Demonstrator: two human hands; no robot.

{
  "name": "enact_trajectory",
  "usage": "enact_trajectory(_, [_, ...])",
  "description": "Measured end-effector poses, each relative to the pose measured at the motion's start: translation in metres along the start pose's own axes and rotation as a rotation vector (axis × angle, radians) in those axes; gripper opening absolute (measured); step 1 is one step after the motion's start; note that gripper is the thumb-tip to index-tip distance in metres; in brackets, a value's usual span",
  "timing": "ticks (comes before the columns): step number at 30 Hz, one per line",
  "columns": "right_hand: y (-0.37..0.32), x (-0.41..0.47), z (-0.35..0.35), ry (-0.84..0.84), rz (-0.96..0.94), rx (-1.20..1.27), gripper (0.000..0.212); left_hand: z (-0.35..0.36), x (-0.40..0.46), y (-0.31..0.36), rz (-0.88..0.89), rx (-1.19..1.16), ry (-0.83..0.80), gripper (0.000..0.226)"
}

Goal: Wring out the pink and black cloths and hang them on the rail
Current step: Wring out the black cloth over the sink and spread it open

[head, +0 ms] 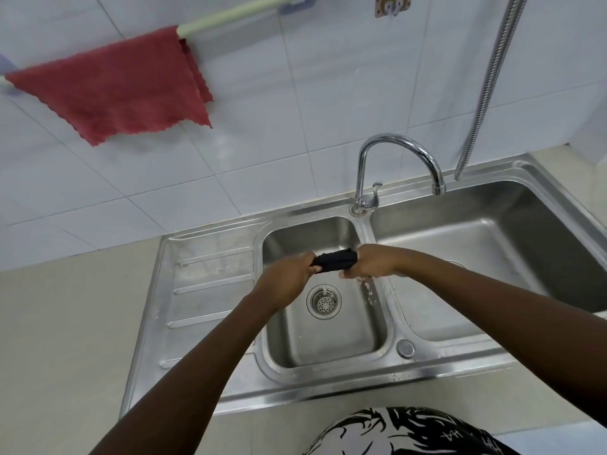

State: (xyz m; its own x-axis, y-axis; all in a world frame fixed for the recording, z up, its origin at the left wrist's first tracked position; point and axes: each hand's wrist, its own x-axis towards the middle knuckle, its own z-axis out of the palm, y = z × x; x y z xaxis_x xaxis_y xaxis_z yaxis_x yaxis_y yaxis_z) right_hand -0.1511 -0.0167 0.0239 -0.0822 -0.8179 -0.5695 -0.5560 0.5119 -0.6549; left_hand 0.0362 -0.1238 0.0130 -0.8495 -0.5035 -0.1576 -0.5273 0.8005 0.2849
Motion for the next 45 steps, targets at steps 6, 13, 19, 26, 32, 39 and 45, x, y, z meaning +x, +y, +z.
enact_trajectory(6, [0.014, 0.007, 0.022, 0.318, -0.25, -0.218, 0.049, -0.009, 0.001, 0.002, -0.163, -0.504, -0.331, 0.027])
enact_trajectory(13, [0.03, 0.009, 0.035, 0.501, -0.384, -0.511, 0.025, -0.01, 0.001, 0.003, -0.248, -1.042, -0.578, 0.024])
enact_trajectory(19, [0.026, 0.007, 0.037, 0.525, -0.238, -0.608, 0.02, -0.015, -0.006, 0.005, -0.17, -0.708, -0.506, 0.028])
enact_trajectory(26, [0.009, 0.007, 0.03, 0.398, -0.148, -0.473, 0.018, -0.006, -0.011, 0.004, 0.022, -0.206, -0.06, 0.022])
enact_trajectory(32, [-0.001, 0.007, 0.026, 0.163, -0.08, -0.107, 0.016, 0.003, -0.017, 0.008, 0.095, -0.057, 0.202, 0.022])
enact_trajectory(39, [0.015, 0.0, 0.037, 0.468, -0.219, -0.301, 0.029, 0.008, -0.013, 0.012, -0.077, -0.276, 0.015, 0.026])
enact_trajectory(45, [0.027, 0.0, 0.036, 0.585, -0.383, -0.509, 0.023, -0.012, -0.011, 0.011, -0.235, -0.819, -0.429, 0.029])
